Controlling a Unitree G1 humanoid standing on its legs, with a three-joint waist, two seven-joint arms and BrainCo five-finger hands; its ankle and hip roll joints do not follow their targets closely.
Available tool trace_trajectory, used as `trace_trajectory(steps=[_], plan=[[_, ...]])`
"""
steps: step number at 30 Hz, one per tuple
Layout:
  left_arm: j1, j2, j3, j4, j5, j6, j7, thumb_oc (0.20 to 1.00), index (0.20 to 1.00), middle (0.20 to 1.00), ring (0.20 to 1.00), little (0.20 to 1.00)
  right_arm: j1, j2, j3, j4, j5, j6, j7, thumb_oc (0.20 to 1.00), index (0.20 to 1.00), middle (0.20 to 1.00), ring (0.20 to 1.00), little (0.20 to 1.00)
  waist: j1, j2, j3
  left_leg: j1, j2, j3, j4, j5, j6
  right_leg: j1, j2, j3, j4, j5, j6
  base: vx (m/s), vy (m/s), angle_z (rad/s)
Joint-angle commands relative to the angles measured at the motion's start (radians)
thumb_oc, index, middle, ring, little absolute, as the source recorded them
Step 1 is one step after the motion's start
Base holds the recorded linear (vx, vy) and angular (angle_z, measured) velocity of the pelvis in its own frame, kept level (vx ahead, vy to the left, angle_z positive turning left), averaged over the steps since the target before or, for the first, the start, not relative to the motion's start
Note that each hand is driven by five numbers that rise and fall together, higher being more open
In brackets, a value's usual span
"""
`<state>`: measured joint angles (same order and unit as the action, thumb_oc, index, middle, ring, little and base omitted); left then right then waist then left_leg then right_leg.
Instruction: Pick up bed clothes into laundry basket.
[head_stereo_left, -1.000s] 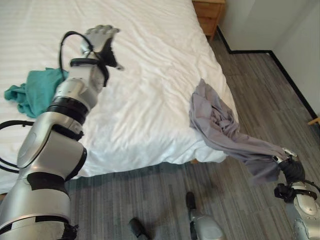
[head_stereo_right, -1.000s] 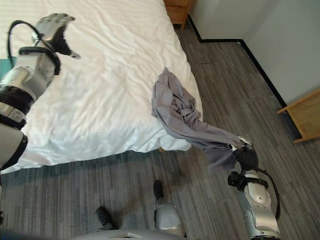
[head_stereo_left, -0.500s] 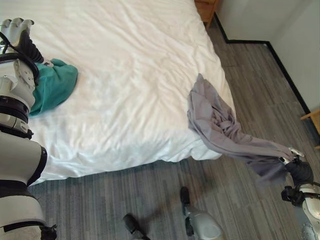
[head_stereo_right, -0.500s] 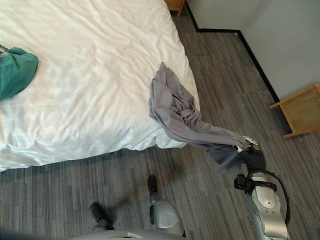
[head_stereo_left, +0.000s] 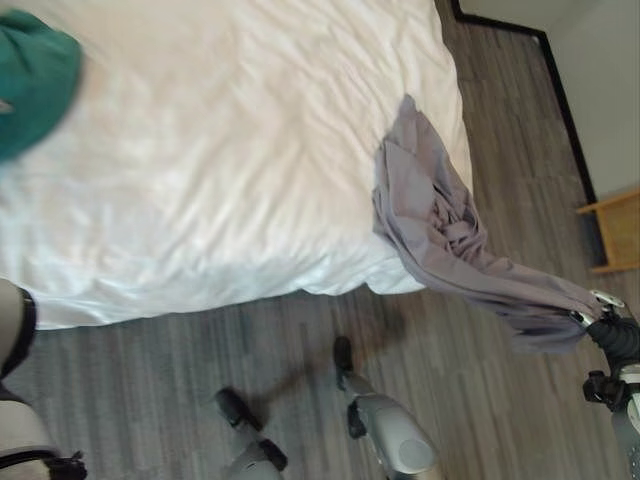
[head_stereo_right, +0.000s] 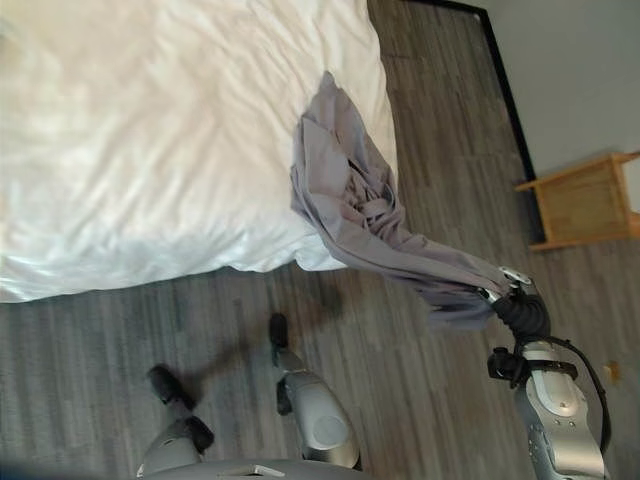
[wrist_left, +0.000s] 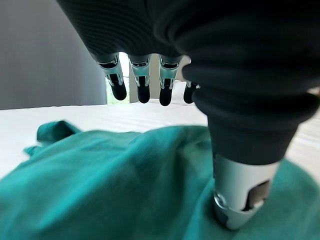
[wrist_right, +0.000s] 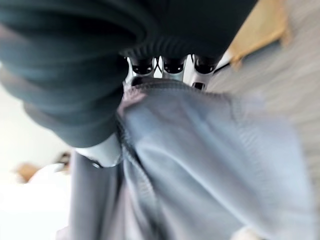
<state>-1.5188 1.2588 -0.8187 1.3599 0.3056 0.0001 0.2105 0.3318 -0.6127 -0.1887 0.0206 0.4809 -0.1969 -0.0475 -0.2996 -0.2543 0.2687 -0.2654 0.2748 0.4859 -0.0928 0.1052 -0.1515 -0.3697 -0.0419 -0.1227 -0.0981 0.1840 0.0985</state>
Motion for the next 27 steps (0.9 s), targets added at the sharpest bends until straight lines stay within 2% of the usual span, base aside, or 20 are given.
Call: trace_trajectory(steps=[1, 4, 5, 6, 7, 9, 10, 11, 13, 18, 22, 25, 26, 27], plan=[[-0.118, 0.123, -0.037, 0.037, -0.063, -0.01, -0.009, 1.0, 1.0, 1.0, 1.0, 1.0, -0.04, 0.017, -0.129, 0.057, 0.045, -0.035, -0.013, 0.2, 0.2, 0.2, 0.2, 0.2, 0.017, -0.013, 0.026, 0.054, 0.075, -0.065, 0.035, -0.015, -0.038, 0.023, -0.02, 0.017, 0.056, -0.006, 0.15, 0.02, -0.03, -0.19], [-0.125, 0.154, -0.065, 0.039, -0.076, -0.02, -0.038, 1.0, 1.0, 1.0, 1.0, 1.0, -0.012, 0.014, -0.148, 0.097, 0.048, -0.032, -0.011, 0.2, 0.2, 0.2, 0.2, 0.2, 0.014, -0.014, 0.038, 0.007, 0.082, -0.077, 0.041, -0.014, -0.041, -0.01, -0.014, 0.016, 0.052, -0.004, 0.148, -0.01, -0.006, -0.08], [-0.133, 0.154, -0.073, 0.04, -0.077, -0.02, -0.039, 1.0, 1.0, 1.0, 1.0, 1.0, -0.013, 0.016, -0.147, 0.099, 0.049, -0.033, -0.011, 0.2, 0.2, 0.2, 0.2, 0.2, 0.011, -0.014, 0.035, 0.0, 0.082, -0.08, 0.042, -0.014, -0.041, -0.014, -0.014, 0.014, 0.053, -0.004, 0.148, -0.03, 0.039, 0.06], [-0.122, 0.154, -0.085, 0.016, -0.093, -0.049, -0.054, 1.0, 1.0, 1.0, 1.0, 1.0, -0.014, 0.012, -0.156, 0.131, 0.064, -0.04, -0.014, 0.2, 0.2, 0.2, 0.2, 0.2, 0.011, -0.009, 0.053, -0.034, 0.077, -0.096, 0.035, -0.006, -0.042, -0.039, -0.021, 0.003, 0.054, -0.006, 0.147, -0.03, 0.052, 0.11], [-0.127, 0.151, -0.097, 0.02, -0.077, -0.042, -0.051, 1.0, 1.0, 1.0, 1.0, 1.0, -0.021, 0.001, -0.15, 0.135, 0.064, -0.044, -0.012, 0.2, 0.2, 0.2, 0.2, 0.2, 0.003, -0.001, 0.057, -0.055, 0.077, -0.106, 0.029, -0.002, -0.042, -0.057, -0.025, -0.008, 0.058, -0.007, 0.147, -0.04, 0.069, 0.27], [-0.105, 0.132, -0.076, 0.014, -0.113, -0.056, -0.057, 1.0, 1.0, 1.0, 1.0, 1.0, -0.052, 0.0, -0.126, 0.145, 0.08, -0.047, -0.008, 0.2, 0.2, 0.2, 0.2, 0.2, 0.007, 0.001, 0.069, -0.075, 0.073, -0.116, 0.023, 0.002, -0.042, -0.075, -0.03, -0.02, 0.06, -0.005, 0.148, -0.04, 0.07, 0.36], [-0.065, 0.129, -0.046, 0.011, -0.118, -0.06, -0.076, 0.875, 0.875, 0.875, 0.875, 0.875, -0.078, -0.025, -0.113, 0.133, 0.075, -0.051, -0.004, 0.2, 0.2, 0.2, 0.2, 0.2, 0.009, 0.006, 0.074, -0.083, 0.07, -0.12, 0.023, -0.001, -0.04, -0.084, -0.029, -0.019, 0.057, -0.001, 0.148, -0.03, 0.059, 0.16], [-0.059, 0.13, -0.04, 0.01, -0.118, -0.06, -0.076, 0.595, 0.595, 0.595, 0.595, 0.595, -0.079, -0.027, -0.112, 0.134, 0.075, -0.051, -0.005, 0.2, 0.2, 0.2, 0.2, 0.2, 0.007, 0.007, 0.073, -0.084, 0.07, -0.12, 0.023, -0.001, -0.04, -0.084, -0.029, -0.019, 0.057, -0.001, 0.148, -0.02, 0.036, 0.0], [-0.051, 0.122, -0.043, 0.011, -0.1, -0.06, -0.084, 0.2, 0.2, 0.2, 0.2, 0.2, -0.092, -0.05, -0.101, 0.108, 0.063, -0.05, 0.005, 0.2, 0.2, 0.2, 0.2, 0.2, 0.006, 0.009, 0.073, -0.084, 0.07, -0.115, 0.023, -0.005, -0.039, -0.086, -0.028, -0.019, 0.052, 0.002, 0.148, 0.0, 0.0, 0.0], [-0.096, 0.071, -0.096, -0.009, -0.069, -0.068, -0.076, 0.2, 0.2, 0.2, 0.2, 0.2, -0.085, -0.043, -0.105, 0.02, 0.053, -0.063, 0.016, 0.2, 0.2, 0.2, 0.2, 0.2, -0.007, 0.017, 0.068, -0.076, 0.068, -0.115, 0.018, -0.013, -0.037, -0.083, -0.03, -0.018, 0.043, 0.002, 0.149, -0.01, 0.004, 0.0], [-0.132, 0.014, -0.126, -0.103, -0.055, -0.091, -0.036, 0.2, 0.2, 0.2, 0.2, 0.2, -0.082, -0.033, -0.1, -0.003, 0.03, -0.072, 0.003, 0.2, 0.2, 0.2, 0.2, 0.2, -0.005, 0.029, 0.065, -0.065, 0.064, -0.118, 0.012, -0.019, -0.038, -0.075, -0.034, -0.021, 0.037, 0.002, 0.15, 0.0, 0.0, 0.0], [-0.097, -0.017, -0.085, -0.215, -0.078, -0.112, 0.002, 0.2, 0.2, 0.2, 0.2, 0.2, -0.085, -0.019, -0.08, 0.005, 0.027, -0.076, 0.003, 0.2, 0.2, 0.2, 0.2, 0.2, 0.006, 0.035, 0.064, -0.04, 0.056, -0.118, 0.008, -0.023, -0.04, -0.057, -0.037, -0.024, 0.036, 0.002, 0.152, 0.01, -0.017, 0.03], [-0.061, -0.03, -0.034, -0.286, -0.141, -0.135, 0.017, 0.2, 0.2, 0.2, 0.2, 0.2, -0.092, -0.003, -0.073, 0.011, 0.031, -0.078, -0.003, 0.2, 0.2, 0.2, 0.2, 0.2, 0.019, 0.034, 0.064, -0.031, 0.051, -0.123, 0.007, -0.025, -0.04, -0.045, -0.041, -0.027, 0.037, 0.0, 0.152, 0.0, 0.0, 0.0], [-0.04, -0.027, -0.014, -0.296, -0.141, -0.132, 0.019, 0.2, 0.2, 0.2, 0.2, 0.2, -0.09, -0.009, -0.074, 0.011, 0.031, -0.079, -0.004, 0.2, 0.2, 0.2, 0.2, 0.2, 0.019, 0.039, 0.065, -0.027, 0.051, -0.122, 0.007, -0.026, -0.04, -0.041, -0.041, -0.026, 0.037, 0.0, 0.152, 0.03, -0.007, 0.02]])
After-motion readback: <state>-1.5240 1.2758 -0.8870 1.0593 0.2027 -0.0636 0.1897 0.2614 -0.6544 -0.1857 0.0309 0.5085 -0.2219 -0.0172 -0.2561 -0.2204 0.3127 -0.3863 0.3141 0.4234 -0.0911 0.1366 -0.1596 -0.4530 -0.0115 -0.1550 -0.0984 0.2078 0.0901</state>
